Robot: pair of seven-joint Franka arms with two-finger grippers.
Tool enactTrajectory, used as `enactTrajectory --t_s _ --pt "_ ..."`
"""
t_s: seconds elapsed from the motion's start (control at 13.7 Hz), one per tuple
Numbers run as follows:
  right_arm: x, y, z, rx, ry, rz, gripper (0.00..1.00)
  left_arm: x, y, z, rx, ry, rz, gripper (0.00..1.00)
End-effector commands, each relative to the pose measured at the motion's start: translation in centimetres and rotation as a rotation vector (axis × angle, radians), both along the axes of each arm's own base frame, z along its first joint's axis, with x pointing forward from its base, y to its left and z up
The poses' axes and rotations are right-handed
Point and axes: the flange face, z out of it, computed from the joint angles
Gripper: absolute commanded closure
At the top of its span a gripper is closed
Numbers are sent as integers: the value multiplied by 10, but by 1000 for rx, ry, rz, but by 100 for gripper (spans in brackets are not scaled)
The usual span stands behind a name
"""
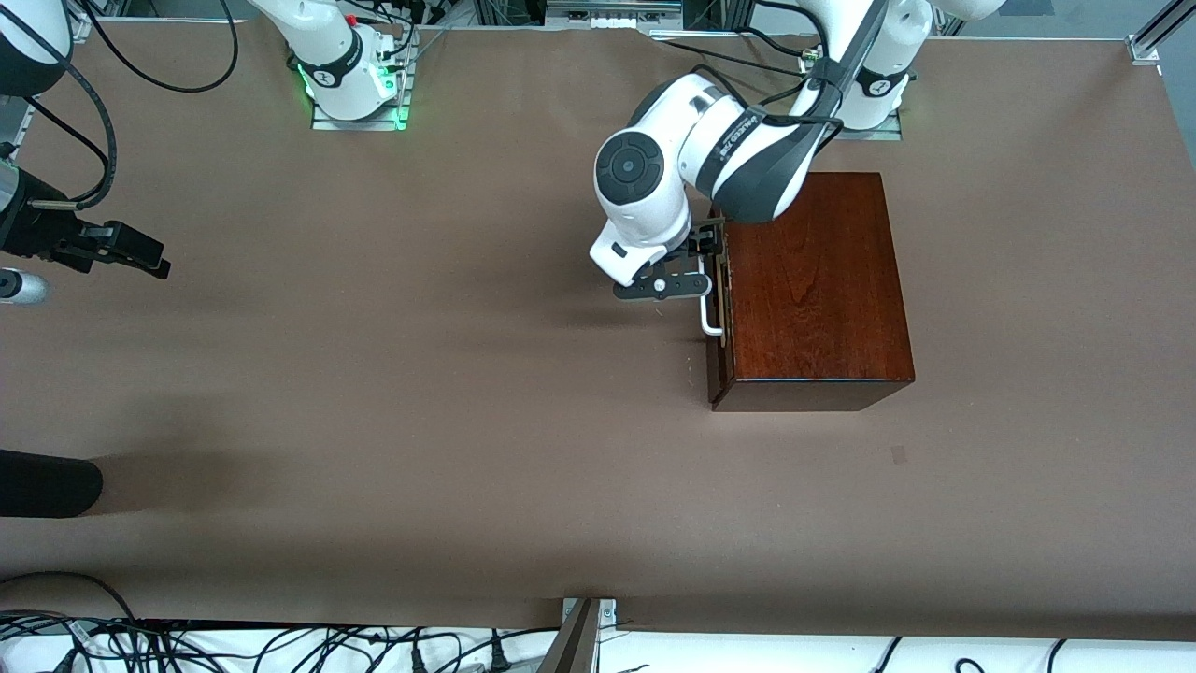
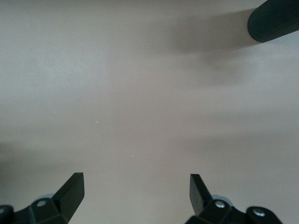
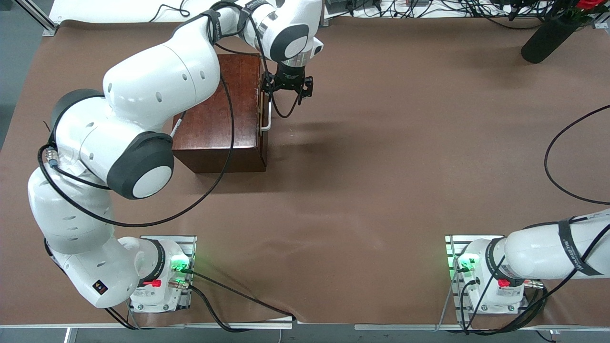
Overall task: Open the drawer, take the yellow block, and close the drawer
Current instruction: 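Lower the left gripper and grasp the white drawer handle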
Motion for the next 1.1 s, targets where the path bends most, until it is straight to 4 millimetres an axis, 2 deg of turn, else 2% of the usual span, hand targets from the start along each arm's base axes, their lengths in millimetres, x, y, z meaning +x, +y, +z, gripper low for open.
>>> enactTrajectory --t_s 0.0,0.22,0.58,1.02 --pt "-2 -3 4 6 0 -9 0 8 4 -15 3 -15 -5 0" --pt "-2 -4 4 6 0 -7 0 13 6 -31 26 -28 -15 0" --pt "-3 -6 8 3 -7 -2 0 22 13 -40 46 -56 -24 0" --pt "-3 -5 4 3 2 -16 0 22 14 -60 68 -38 -28 0"
